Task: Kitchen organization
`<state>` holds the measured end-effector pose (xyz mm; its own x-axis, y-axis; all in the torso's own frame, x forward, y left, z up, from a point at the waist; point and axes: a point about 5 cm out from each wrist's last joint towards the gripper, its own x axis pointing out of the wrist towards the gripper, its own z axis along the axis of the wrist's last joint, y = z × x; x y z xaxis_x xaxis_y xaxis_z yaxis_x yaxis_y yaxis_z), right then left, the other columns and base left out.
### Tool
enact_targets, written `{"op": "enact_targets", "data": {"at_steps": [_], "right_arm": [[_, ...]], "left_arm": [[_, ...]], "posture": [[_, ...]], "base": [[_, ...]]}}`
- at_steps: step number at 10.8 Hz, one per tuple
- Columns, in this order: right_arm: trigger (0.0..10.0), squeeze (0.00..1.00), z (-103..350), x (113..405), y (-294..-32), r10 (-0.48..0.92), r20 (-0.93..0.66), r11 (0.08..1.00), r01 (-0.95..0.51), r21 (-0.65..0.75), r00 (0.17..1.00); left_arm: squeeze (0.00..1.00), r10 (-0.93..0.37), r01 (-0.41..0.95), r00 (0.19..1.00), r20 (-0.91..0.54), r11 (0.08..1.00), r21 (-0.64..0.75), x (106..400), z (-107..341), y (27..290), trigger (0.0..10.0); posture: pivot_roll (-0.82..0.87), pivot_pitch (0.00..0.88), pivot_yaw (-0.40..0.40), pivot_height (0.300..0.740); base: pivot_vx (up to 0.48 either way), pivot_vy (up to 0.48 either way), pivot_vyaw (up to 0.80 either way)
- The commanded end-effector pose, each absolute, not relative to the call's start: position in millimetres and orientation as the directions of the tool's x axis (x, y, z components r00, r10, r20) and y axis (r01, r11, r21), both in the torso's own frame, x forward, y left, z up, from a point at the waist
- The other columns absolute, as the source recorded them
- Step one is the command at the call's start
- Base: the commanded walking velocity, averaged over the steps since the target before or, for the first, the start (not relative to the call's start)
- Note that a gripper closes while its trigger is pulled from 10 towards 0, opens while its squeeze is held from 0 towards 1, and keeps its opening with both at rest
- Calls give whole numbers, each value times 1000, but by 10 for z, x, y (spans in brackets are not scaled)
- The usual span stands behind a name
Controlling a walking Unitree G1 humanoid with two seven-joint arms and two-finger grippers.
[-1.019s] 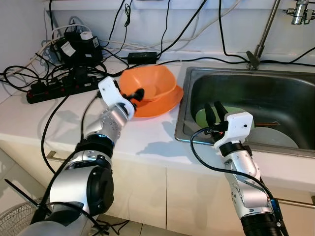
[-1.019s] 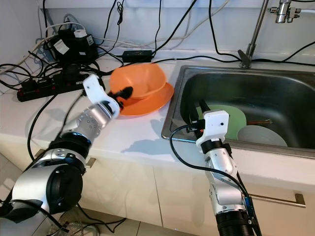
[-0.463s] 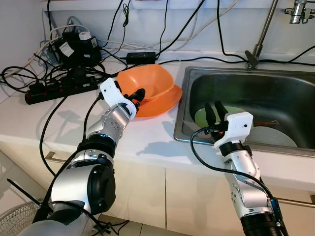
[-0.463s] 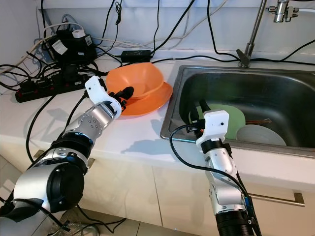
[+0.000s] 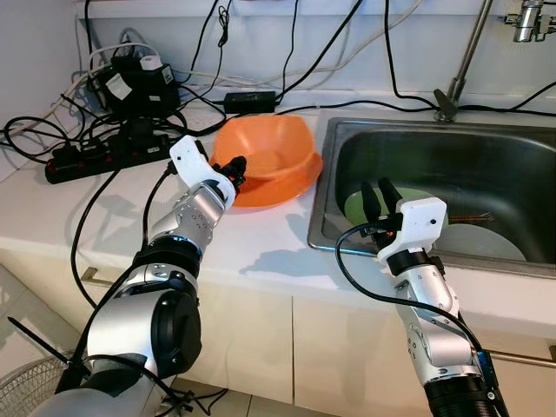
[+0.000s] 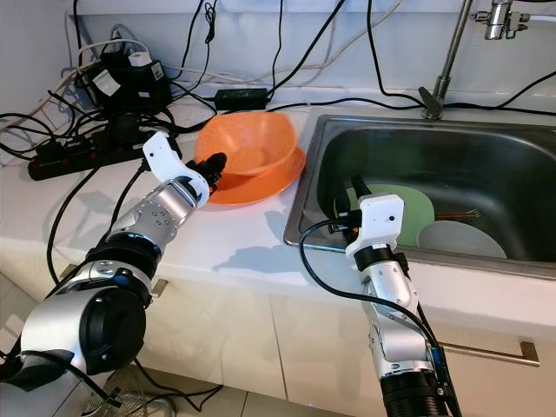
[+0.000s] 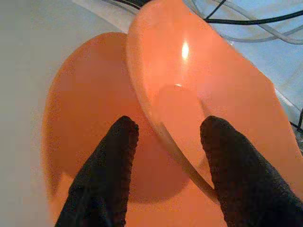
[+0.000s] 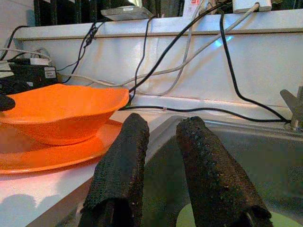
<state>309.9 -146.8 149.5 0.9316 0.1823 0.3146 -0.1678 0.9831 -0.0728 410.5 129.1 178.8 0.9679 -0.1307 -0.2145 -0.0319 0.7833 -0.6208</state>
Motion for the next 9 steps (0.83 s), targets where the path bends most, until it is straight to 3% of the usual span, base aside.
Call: {"op": "enact_targets", "data": {"at_steps": [1, 9], "right_arm": [[10000, 0, 1525, 3118, -1441, 192, 319, 981, -176, -79, 928], [10000, 0, 1515, 3118, -1436, 194, 316, 981, -179, -77, 929]], "left_arm": [[0, -118, -49, 967, -227, 785, -617, 4112, 1791, 1321, 0], [0, -121, -39, 970, -209, 774, -631, 4108, 1786, 1302, 0]], "posture": [[-10, 0, 96, 740], [-9, 0, 95, 740]], "base": [[0, 0, 0], [0, 0, 0]]}}
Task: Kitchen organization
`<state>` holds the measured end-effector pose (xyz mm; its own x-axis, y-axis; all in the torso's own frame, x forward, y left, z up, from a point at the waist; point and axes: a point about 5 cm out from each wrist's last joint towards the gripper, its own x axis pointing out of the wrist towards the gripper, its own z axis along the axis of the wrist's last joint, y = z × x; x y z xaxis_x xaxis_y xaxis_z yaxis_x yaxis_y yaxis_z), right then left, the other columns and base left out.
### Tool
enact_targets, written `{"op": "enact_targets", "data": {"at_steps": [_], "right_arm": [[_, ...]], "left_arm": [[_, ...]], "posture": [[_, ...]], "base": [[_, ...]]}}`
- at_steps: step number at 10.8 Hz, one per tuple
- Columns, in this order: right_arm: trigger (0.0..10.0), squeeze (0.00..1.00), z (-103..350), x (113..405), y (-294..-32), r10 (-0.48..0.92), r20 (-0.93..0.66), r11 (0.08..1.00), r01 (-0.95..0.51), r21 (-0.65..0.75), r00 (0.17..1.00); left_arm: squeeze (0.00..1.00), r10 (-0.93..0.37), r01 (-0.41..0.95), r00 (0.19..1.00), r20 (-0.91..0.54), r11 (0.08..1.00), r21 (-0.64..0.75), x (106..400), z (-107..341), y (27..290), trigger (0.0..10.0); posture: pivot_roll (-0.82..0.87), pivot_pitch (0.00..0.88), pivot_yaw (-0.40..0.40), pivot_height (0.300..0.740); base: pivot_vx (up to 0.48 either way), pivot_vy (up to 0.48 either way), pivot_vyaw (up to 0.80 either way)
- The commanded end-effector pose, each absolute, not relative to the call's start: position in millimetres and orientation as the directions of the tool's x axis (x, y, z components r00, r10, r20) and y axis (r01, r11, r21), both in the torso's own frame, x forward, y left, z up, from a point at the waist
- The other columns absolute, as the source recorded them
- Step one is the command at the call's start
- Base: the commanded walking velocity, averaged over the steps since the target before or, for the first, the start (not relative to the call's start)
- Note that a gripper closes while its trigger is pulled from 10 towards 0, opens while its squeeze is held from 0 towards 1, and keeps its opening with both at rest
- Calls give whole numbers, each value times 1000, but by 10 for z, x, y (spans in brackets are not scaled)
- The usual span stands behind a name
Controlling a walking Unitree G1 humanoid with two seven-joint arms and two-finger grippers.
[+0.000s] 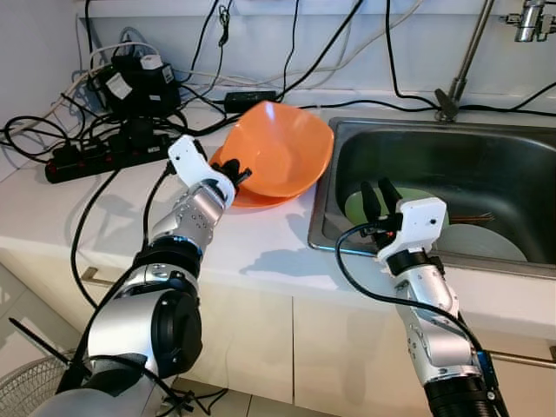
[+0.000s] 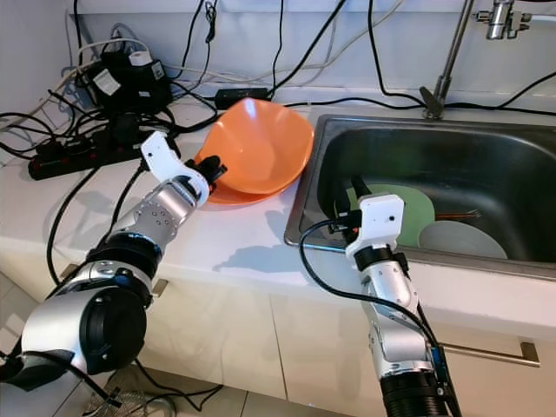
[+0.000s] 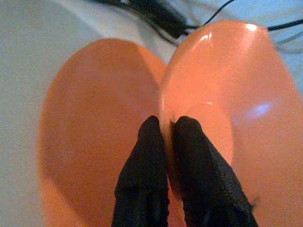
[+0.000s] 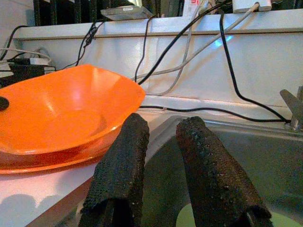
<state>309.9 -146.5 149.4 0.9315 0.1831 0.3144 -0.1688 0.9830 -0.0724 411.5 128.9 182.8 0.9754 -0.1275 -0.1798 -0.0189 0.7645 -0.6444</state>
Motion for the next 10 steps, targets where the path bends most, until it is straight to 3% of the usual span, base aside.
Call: {"op": "enact_targets", "data": {"at_steps": [1, 5, 9, 10], "right_arm": [[10000, 0, 1512, 3116, -1434, 194, 314, 981, -179, -76, 929], [10000, 0, 1503, 3118, -1430, 195, 310, 981, -180, -76, 931], [10000, 0, 1502, 3122, -1430, 195, 310, 981, -180, -77, 931], [10000, 0, 1507, 3125, -1428, 196, 310, 980, -181, -78, 930]], "left_arm": [[0, -120, -40, 971, -208, 773, -633, 4107, 1785, 1301, 0], [0, -98, -42, 979, -177, 757, -652, 4109, 1802, 1321, 0], [0, -30, 13, 999, -12, 697, -717, 4124, 1992, 1427, 0], [0, -40, 83, 996, 75, 677, -732, 4116, 2074, 1422, 0]], "posture": [[-8, 0, 94, 740], [-7, 0, 93, 740], [-7, 0, 92, 740], [-8, 0, 92, 740]], "base": [[0, 0, 0], [0, 0, 0], [0, 0, 0], [0, 0, 0]]}}
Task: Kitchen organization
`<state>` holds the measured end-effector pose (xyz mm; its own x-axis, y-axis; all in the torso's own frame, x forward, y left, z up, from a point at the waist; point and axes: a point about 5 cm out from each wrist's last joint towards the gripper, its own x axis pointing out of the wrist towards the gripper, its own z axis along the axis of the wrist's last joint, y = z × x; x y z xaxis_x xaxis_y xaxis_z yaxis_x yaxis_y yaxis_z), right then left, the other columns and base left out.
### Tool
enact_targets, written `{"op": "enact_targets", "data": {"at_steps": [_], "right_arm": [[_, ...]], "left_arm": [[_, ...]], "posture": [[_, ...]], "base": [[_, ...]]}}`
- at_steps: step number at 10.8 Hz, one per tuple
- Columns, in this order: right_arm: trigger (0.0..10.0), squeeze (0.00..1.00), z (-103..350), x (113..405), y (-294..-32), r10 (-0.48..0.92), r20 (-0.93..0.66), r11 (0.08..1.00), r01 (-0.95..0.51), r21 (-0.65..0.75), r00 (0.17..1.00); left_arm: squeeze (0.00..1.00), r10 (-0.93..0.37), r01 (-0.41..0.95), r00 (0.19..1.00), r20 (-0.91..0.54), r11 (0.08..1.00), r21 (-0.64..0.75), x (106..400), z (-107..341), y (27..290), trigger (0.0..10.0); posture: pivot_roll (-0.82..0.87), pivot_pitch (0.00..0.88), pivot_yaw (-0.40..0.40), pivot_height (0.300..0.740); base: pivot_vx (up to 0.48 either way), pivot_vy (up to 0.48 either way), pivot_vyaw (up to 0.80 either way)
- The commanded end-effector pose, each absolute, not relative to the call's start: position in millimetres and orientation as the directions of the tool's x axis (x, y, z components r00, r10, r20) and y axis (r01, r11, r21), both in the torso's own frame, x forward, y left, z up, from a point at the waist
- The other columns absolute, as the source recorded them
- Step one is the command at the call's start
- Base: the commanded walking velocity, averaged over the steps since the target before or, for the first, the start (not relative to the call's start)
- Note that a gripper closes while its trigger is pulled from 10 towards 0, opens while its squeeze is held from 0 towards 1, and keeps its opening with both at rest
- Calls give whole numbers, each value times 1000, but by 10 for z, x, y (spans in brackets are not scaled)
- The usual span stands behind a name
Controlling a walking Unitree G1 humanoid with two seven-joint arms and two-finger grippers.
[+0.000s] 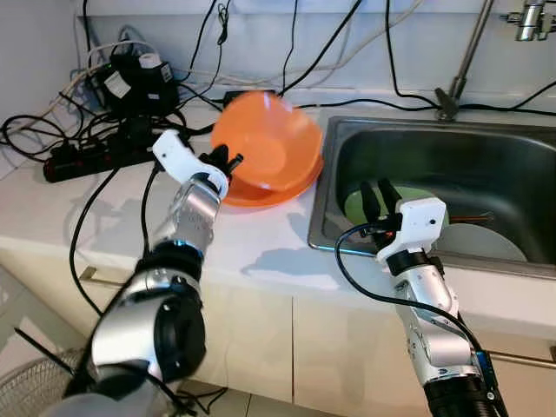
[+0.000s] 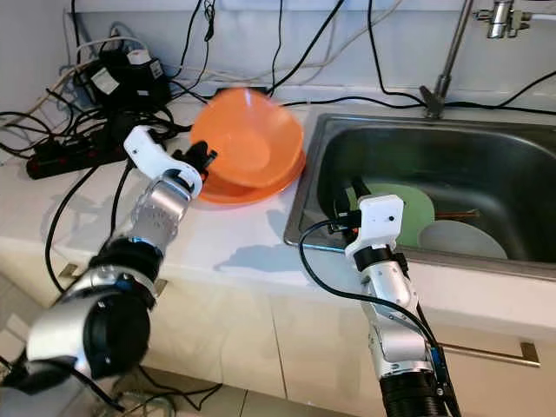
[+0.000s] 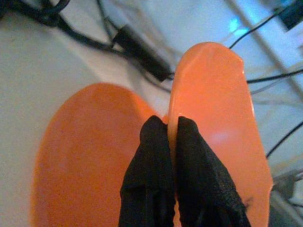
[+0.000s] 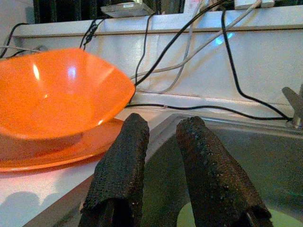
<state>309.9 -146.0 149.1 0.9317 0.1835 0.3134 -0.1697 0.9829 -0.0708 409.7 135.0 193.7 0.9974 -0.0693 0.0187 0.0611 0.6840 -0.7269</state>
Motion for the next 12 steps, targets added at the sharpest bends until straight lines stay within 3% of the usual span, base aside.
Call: {"op": "enact_targets", "data": {"at_steps": [1, 2, 5, 7, 8, 9, 12], "right_arm": [[10000, 0, 1509, 3127, -1427, 197, 310, 980, -181, -78, 930], [10000, 0, 1508, 3128, -1424, 198, 309, 980, -182, -79, 930], [10000, 0, 1587, 3158, -1429, 190, 324, 982, -178, -69, 927], [10000, 1000, 1698, 3192, -1439, 191, 343, 981, -186, -46, 920], [10000, 1000, 1750, 3206, -1449, 180, 355, 983, -180, -33, 917], [10000, 0, 1885, 3219, -1453, 168, 389, 983, -182, 1, 906], [10000, 0, 2089, 3242, -1434, 146, 428, 969, -216, 120, 892]], "left_arm": [[0, -62, 151, 987, 148, 670, -727, 4098, 2136, 1380, 8039], [0, -76, 201, 977, 201, 652, -731, 4072, 2169, 1339, 10000], [0, -121, 302, 947, 298, 656, -691, 3976, 2198, 1197, 10000], [0, -146, 335, 935, 324, 670, -663, 3918, 2196, 1096, 10000], [0, -159, 345, 931, 328, 675, -652, 3897, 2194, 1065, 10000], [0, -182, 363, 924, 335, 691, -625, 3864, 2190, 1013, 10000], [0, -210, 388, 914, 347, 700, -600, 3826, 2193, 921, 10000]], "posture": [[-8, 0, 92, 740], [-8, 0, 92, 740], [-11, 0, 90, 740], [-7, 0, 88, 740], [-6, 0, 88, 740], [-8, 0, 90, 740], [-12, 0, 92, 740]], "base": [[0, 0, 0], [0, 0, 0], [0, 0, 0], [0, 0, 0], [0, 0, 0], [0, 0, 0], [0, 0, 0]]}}
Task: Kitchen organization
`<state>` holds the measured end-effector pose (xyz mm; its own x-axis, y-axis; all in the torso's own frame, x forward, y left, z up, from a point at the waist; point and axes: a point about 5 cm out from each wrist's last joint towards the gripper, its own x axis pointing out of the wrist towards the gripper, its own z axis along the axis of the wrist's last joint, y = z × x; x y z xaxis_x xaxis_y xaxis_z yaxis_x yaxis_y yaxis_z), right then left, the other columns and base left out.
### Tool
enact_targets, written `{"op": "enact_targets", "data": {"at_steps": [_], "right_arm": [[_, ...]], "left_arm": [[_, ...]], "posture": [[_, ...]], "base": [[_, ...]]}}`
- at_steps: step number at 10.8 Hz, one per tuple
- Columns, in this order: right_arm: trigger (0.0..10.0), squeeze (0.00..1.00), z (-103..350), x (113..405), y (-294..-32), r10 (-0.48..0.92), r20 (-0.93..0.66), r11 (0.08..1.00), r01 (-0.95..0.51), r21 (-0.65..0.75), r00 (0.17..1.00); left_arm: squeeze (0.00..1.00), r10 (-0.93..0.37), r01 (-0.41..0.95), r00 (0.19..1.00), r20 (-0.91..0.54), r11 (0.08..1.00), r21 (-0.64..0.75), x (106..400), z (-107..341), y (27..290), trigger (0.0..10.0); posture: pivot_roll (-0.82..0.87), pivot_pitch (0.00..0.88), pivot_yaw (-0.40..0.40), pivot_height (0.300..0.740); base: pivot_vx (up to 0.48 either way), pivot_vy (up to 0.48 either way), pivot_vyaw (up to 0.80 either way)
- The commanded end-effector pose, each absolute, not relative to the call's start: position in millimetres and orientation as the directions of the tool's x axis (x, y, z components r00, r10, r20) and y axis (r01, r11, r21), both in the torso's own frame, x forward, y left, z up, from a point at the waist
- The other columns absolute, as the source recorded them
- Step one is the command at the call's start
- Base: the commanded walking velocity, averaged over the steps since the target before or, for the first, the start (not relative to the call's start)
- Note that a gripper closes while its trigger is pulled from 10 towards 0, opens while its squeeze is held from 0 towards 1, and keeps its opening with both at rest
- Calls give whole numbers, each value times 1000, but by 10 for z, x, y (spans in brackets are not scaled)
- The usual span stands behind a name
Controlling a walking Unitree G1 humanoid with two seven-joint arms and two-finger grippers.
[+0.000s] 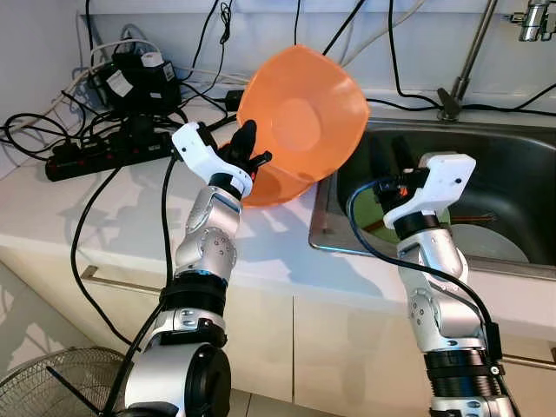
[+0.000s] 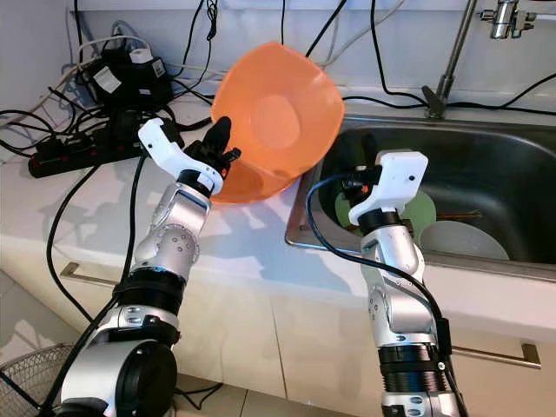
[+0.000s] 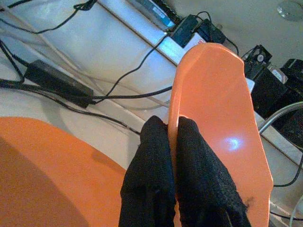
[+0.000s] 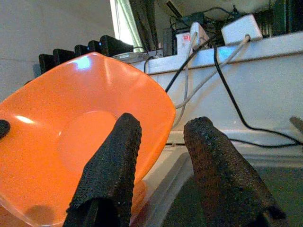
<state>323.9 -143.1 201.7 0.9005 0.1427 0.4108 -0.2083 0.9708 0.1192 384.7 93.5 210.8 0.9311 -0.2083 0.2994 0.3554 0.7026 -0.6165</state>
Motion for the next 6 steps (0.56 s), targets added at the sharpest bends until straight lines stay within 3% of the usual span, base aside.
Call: {"op": "enact_targets", "data": {"at_steps": [1, 6], "right_arm": [[10000, 0, 2106, 3245, -1431, 132, 430, 960, -223, 168, 893], [10000, 0, 2043, 3237, -1371, 144, 383, 935, -252, 249, 912]], "left_arm": [[0, -222, 399, 910, 351, 703, -589, 3816, 2198, 891, 10000], [0, -257, 479, 868, 425, 663, -576, 3735, 2288, 798, 10000]], "posture": [[-10, 0, 91, 740], [-9, 0, 88, 740]], "base": [[0, 0, 0], [0, 0, 0]]}}
